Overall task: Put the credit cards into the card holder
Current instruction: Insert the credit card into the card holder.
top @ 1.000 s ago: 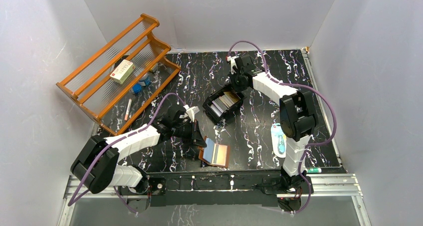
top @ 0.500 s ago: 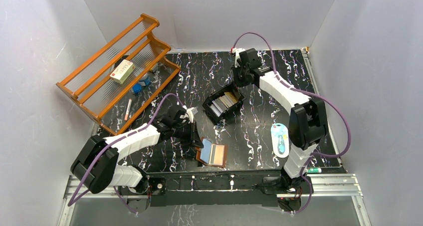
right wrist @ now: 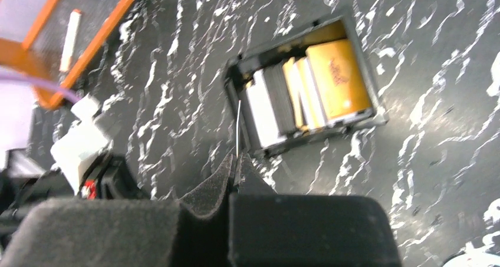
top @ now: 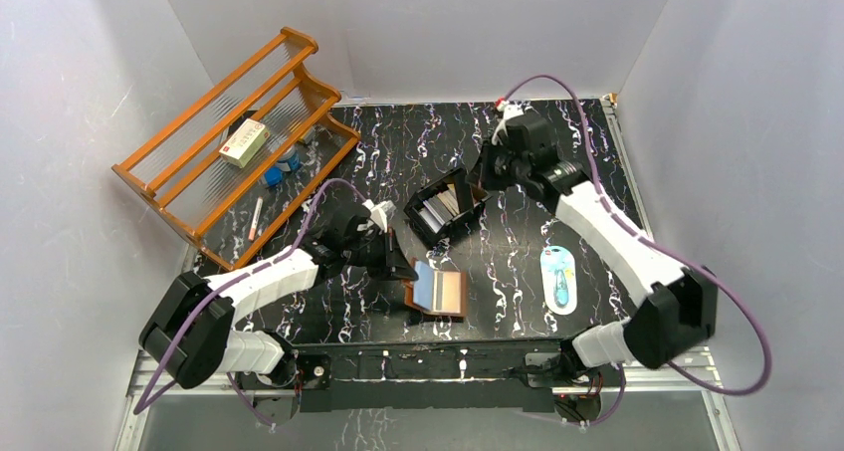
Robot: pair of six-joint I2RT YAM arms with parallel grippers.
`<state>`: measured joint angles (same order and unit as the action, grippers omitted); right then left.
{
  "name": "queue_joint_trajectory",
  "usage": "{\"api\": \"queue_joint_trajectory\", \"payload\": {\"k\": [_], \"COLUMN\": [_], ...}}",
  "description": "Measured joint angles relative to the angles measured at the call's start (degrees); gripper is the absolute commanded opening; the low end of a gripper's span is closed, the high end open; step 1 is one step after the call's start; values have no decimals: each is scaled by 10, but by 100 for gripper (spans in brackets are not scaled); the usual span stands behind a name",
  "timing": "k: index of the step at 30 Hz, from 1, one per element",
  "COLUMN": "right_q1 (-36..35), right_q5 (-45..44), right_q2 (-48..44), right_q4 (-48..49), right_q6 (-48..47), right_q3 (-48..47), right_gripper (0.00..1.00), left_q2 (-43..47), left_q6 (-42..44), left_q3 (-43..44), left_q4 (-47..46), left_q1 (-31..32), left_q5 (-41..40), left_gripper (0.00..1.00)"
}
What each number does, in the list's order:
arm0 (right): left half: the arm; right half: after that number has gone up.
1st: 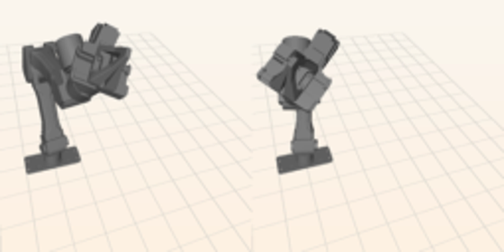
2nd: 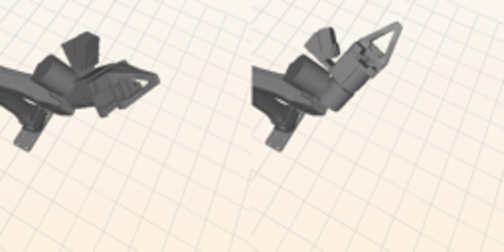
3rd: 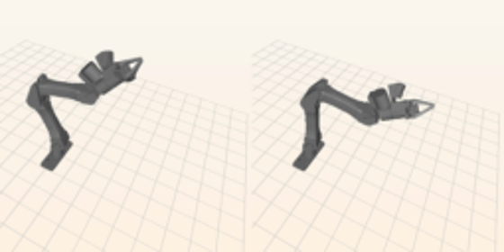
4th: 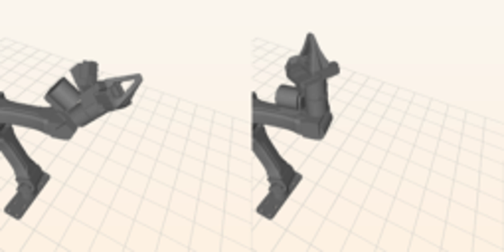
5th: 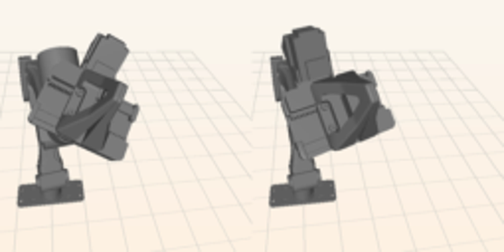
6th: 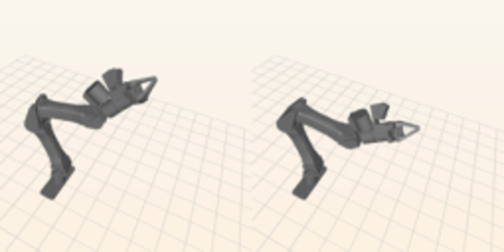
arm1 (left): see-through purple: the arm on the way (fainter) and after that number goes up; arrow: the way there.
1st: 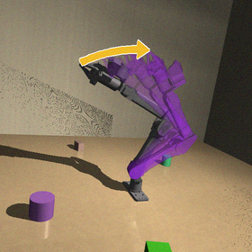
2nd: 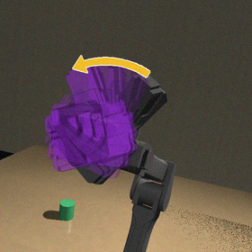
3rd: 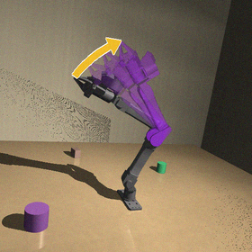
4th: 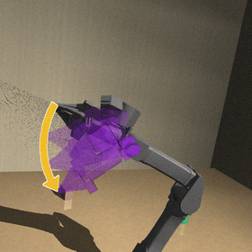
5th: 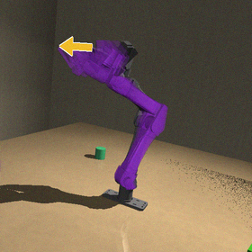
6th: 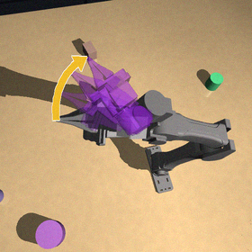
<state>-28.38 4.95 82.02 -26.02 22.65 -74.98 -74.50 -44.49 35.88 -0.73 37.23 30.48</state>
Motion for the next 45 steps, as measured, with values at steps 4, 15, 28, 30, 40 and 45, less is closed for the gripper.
{"api": "queue_joint_trajectory", "payload": {"k": [4,15,28,30,40,45], "right_q1": [-8,-87,-121,-121,-121,-122], "right_q5": [32,90,82,78,72,68], "right_q2": [-81,-199,-197,-191,-186,-194], "right_q4": [33,186,301,311,404,452], "right_q6": [60,221,267,267,299,322], "right_q3": [87,384,506,513,589,608], "right_gripper": [0,0,0,0,0,0], "left_q2": [-8,-99,-97,-92,-59,-59], "left_q6": [-48,-151,-83,-73,-56,-56], "left_q3": [-4,-70,-63,-60,-77,-84], "left_q4": [-74,-224,-109,-99,-82,-85], "left_q1": [0,0,0,0,0,0], "left_q5": [9,0,-55,-61,-70,-65], "left_gripper": [0,26,36,36,0,0]}}
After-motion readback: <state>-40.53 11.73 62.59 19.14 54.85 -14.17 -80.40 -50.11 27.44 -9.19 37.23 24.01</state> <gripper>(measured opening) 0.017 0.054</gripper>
